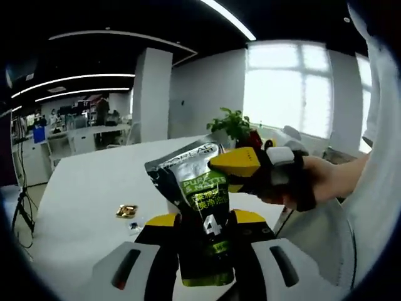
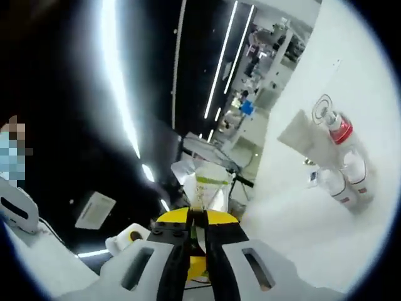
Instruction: Arrange the skincare products in the storage area until every visible bottle or jar stands upright without overlapping.
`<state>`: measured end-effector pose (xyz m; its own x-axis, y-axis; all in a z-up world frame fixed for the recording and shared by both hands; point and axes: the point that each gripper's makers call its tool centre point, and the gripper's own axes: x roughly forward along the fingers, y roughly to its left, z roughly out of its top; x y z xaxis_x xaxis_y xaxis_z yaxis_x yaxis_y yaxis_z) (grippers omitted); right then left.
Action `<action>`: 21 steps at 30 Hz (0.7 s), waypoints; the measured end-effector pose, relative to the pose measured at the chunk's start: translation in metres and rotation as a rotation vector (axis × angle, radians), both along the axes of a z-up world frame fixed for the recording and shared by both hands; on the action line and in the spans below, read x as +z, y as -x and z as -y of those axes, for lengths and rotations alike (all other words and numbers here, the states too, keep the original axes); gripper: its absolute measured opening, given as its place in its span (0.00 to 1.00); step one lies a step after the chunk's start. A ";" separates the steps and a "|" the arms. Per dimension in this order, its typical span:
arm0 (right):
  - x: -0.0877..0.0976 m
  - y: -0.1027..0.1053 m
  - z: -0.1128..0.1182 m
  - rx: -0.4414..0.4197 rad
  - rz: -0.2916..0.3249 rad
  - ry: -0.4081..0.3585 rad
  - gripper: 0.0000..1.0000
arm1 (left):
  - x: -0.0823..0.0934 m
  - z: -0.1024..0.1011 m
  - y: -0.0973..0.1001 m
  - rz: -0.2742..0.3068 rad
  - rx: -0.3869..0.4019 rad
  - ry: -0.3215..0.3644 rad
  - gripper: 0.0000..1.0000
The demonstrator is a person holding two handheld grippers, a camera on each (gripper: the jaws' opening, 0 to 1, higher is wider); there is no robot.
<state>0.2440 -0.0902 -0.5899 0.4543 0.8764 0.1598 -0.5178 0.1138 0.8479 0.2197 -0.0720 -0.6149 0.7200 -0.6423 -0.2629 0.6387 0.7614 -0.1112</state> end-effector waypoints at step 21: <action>0.038 0.008 0.017 0.177 0.172 -0.072 0.05 | 0.033 -0.015 0.015 -0.184 -0.193 0.425 0.53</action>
<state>0.2364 -0.1073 -0.5522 0.2551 0.9235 0.2864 -0.6616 -0.0492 0.7482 0.2047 -0.0573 -0.5823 0.5434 -0.8373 -0.0603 0.7044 0.4938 -0.5099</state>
